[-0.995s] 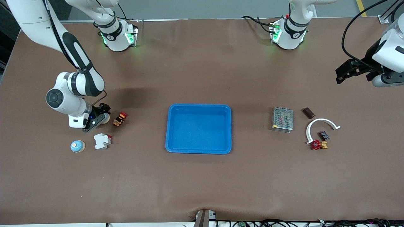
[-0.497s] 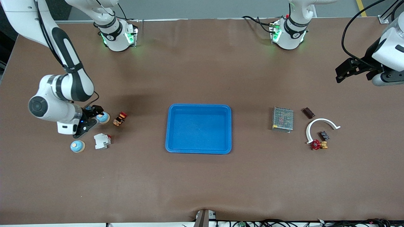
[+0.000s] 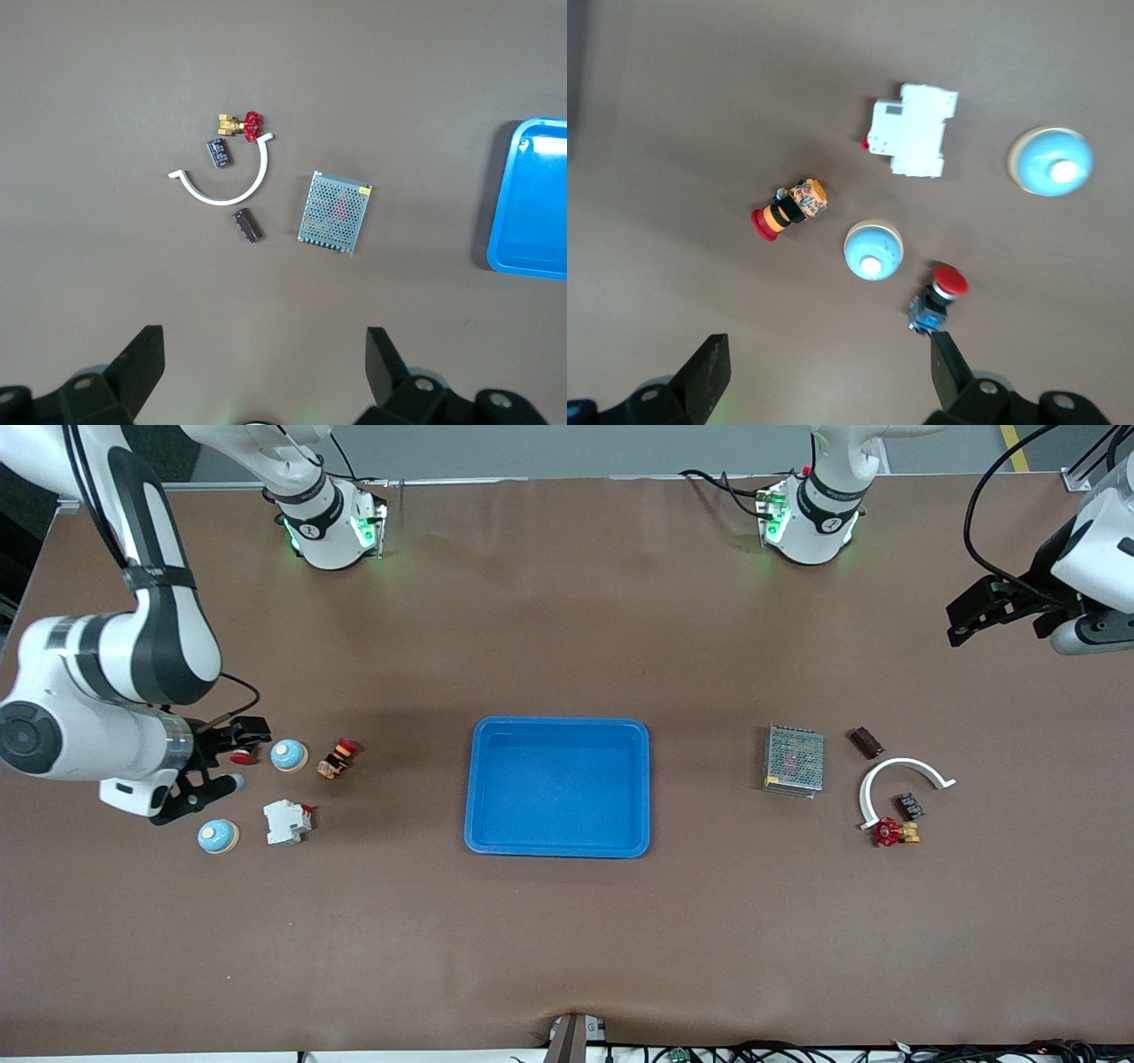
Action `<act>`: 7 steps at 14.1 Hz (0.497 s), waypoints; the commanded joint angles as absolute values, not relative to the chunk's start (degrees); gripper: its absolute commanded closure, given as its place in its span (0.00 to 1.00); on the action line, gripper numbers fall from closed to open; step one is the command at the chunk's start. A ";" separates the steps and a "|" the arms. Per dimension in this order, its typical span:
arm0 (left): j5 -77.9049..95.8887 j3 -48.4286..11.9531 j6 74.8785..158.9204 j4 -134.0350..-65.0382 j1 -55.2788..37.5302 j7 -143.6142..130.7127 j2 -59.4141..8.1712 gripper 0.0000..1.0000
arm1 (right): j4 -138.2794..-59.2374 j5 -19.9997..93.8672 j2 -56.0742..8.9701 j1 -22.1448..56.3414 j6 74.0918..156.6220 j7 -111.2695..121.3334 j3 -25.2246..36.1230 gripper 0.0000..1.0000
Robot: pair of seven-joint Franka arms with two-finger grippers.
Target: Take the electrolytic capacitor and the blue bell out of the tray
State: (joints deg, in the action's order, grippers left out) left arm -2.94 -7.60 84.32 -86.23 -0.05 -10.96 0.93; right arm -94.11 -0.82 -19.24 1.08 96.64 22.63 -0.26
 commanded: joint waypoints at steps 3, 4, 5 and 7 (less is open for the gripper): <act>-2.73 -7.73 84.02 -85.96 0.44 -9.84 0.97 0.00 | -84.22 -2.72 -19.60 0.70 89.92 20.92 0.26 0.00; -2.46 -7.73 84.02 -85.96 0.35 -9.84 1.14 0.00 | -82.89 -2.64 -19.34 0.53 88.61 19.53 0.44 0.00; -2.46 -7.73 83.76 -86.04 0.35 -9.84 1.49 0.00 | -81.31 -2.55 -19.16 0.18 87.03 17.60 0.44 0.00; -2.37 -7.91 83.32 -86.22 0.26 -9.93 2.02 0.00 | -76.66 -2.55 -18.55 -0.52 84.65 16.35 0.44 0.00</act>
